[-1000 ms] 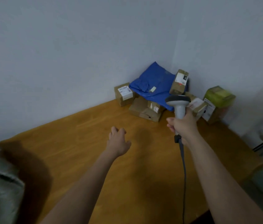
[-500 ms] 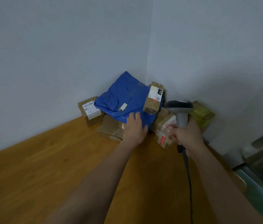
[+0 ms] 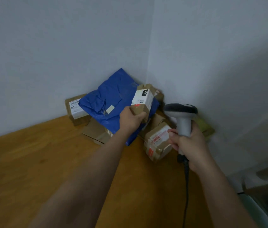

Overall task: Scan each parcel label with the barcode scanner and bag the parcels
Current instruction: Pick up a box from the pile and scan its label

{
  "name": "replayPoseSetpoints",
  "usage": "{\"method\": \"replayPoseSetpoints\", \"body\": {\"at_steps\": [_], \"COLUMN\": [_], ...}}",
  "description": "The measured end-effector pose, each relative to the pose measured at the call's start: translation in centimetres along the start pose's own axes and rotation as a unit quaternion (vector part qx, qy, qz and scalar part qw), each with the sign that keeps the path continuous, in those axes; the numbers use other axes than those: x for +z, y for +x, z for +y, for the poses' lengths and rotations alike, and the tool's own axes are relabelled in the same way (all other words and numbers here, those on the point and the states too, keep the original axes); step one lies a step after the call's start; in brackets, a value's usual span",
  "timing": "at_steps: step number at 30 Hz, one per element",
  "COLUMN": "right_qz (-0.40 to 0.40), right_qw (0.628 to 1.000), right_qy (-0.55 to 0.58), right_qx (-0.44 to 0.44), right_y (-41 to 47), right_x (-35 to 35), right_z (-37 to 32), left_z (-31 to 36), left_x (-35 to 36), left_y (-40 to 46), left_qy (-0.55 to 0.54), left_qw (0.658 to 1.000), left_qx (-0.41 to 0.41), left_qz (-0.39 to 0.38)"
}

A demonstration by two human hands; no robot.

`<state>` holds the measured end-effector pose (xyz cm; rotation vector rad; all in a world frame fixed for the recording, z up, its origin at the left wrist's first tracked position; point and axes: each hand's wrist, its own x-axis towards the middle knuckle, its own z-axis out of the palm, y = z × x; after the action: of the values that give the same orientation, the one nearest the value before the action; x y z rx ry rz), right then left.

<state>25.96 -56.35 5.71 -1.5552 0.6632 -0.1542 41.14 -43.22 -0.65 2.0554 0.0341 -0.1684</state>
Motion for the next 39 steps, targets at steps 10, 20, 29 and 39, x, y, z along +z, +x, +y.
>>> {"method": "replayPoseSetpoints", "body": {"at_steps": [10,20,29,39], "right_qz": [-0.185,-0.413,-0.433,-0.426], "right_qw": [0.982,0.884,0.856,0.85], "right_qy": [-0.021,-0.151,-0.175,-0.201], "right_qx": [-0.027,-0.16,-0.221,-0.238], "right_y": [-3.8,-10.5,-15.2,-17.2], "right_x": [1.4,4.7,5.1,3.5], "right_z": [-7.4,-11.7,-14.6,-16.5], "left_z": [-2.9,-6.0,-6.7,-6.4], "left_x": [-11.9,-21.2,-24.5,-25.6], "left_y": [-12.3,-20.6,-24.6,-25.0], "left_qy": [-0.401,-0.489,-0.479,-0.398], "left_qw": [0.895,0.823,0.825,0.86], "left_qx": [-0.192,-0.229,-0.22,-0.218], "left_qz": [0.02,0.177,0.204,0.233]}}
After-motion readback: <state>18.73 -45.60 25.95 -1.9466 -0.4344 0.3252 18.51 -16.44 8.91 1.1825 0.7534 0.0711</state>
